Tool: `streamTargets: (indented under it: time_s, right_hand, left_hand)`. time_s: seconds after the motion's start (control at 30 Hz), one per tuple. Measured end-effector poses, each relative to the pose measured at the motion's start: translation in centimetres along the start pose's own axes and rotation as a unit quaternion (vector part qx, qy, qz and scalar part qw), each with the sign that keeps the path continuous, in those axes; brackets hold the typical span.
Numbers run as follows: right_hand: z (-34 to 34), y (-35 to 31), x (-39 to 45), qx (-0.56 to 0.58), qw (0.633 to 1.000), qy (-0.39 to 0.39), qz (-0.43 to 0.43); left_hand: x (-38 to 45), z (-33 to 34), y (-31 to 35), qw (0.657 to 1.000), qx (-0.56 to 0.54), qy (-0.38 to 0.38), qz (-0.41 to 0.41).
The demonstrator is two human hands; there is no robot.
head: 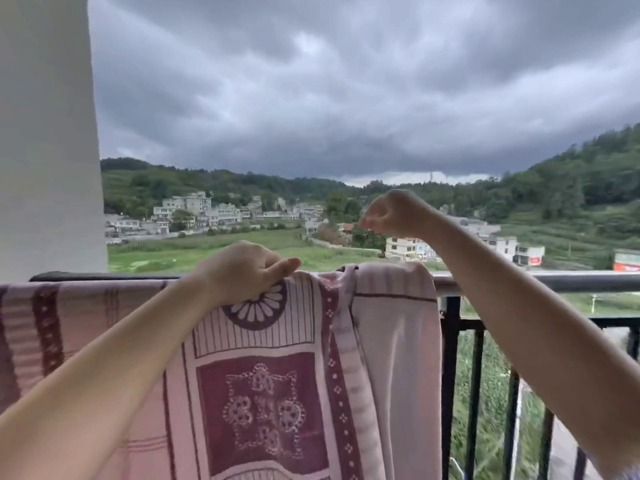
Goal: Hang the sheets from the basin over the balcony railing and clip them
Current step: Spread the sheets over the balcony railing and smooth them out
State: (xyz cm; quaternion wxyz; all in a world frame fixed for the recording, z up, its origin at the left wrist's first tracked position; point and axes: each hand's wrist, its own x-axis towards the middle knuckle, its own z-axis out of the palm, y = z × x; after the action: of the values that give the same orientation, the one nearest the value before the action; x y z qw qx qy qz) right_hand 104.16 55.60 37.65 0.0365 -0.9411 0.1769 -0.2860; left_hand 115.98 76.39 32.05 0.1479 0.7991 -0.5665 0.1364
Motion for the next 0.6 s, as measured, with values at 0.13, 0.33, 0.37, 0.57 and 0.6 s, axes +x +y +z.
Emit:
streamTargets:
  time_s: [0.13, 0.33, 0.37, 0.57, 0.6]
  right_hand:
    - [1.8, 1.1, -9.1, 0.099, 0.908, 0.408, 0.007]
    - [9.9, 1.1, -17.8, 0.305, 0.907, 0.226, 0.184]
    - [10.5, 0.5, -18.1, 0.399, 0.887, 0.129, 0.195]
    - [10.4, -0.5, -19.4, 0.329, 0.897, 0.069, 0.286]
    - [9.6, -0.3, -19.7, 0.264, 0.917, 0.086, 0.285]
  left_hand:
    - [-0.8, -0.2, 0.1, 0.995, -0.017, 0.062, 0.076]
    - [-1.5, 0.1, 1.7, 0.989, 0.025, 0.106, 0.103]
    - [-1.6, 0.3, 1.9, 0.986, 0.051, 0.123, 0.103]
    - [-3.6, 1.2, 3.8, 0.970, 0.148, 0.186, 0.055]
    - [-3.6, 1.1, 4.1, 0.968, 0.163, 0.186, 0.050]
